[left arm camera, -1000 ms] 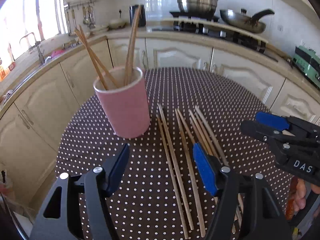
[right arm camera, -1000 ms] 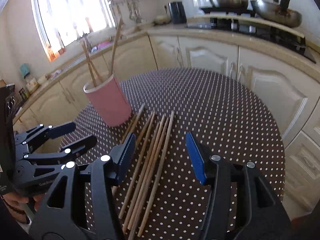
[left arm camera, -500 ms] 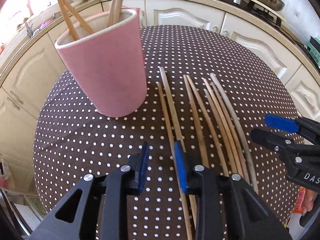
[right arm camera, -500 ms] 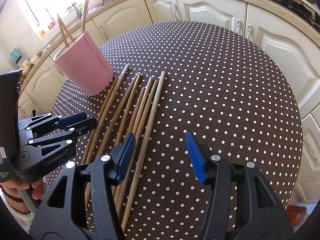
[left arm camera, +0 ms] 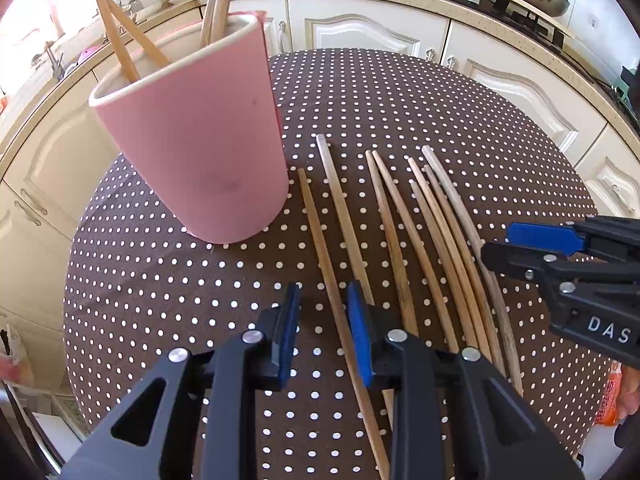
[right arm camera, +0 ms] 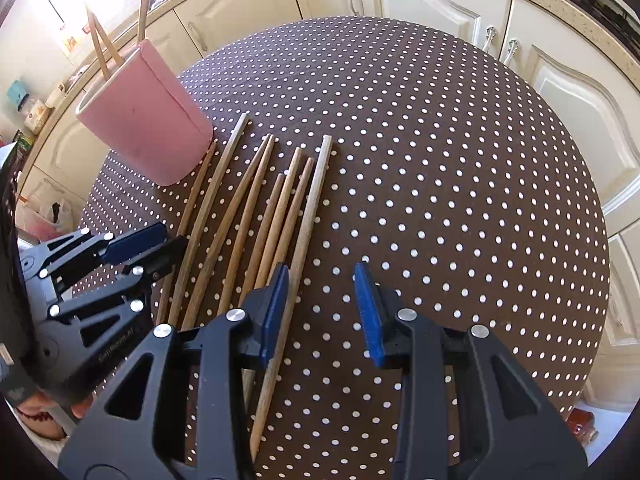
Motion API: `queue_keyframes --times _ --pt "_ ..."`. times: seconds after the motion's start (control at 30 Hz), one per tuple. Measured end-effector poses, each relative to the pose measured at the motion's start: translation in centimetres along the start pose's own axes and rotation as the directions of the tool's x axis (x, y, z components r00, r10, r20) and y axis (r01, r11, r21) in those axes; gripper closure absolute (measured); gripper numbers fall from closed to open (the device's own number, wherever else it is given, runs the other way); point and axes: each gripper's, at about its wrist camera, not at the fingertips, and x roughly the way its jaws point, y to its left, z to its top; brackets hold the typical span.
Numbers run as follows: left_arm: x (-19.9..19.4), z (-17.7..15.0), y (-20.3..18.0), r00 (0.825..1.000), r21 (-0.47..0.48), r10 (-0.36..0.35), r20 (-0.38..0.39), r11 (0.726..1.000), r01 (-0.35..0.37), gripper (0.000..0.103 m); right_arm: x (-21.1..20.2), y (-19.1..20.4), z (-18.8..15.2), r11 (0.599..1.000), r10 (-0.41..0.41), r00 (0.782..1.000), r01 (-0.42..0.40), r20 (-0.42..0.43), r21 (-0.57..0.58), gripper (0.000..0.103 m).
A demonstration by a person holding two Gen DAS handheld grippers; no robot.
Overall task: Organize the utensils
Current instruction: 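Close the left tool on one chopstick while the right tool grasps another, then lift the left tool's chopstick over the pink cup while the right tool carries its own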
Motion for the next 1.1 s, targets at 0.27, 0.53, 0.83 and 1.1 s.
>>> queue_keyframes --times 0.27,0.53,0.83,1.1 --pt "-0.4 -0.7 0.2 1.000 -0.019 -0.013 0.009 1.000 0.013 0.097 1.3 3.3 0.9 0.975 -0.175 0.984 0.168 -0.035 -0.143 0.086" --pt "-1.0 -1.7 0.2 0.995 -0.036 -0.084 0.055 0.996 0.086 0.098 0.3 2.2 -0.1 0.994 -0.092 0.996 0.092 0.004 -0.059 0.097" --pt "-6.9 -2.6 0.1 0.967 0.003 -0.140 0.212 0.990 0.143 0.098 -4.9 1.2 -1.9 0.999 0.003 0.991 0.002 0.132 -0.040 0.097" --pt "-13.4 -2.3 0.8 0.911 0.039 -0.179 0.372 0.983 0.178 0.098 -10.9 2.8 -1.2 0.995 0.098 0.951 -0.084 0.293 -0.062 0.097"
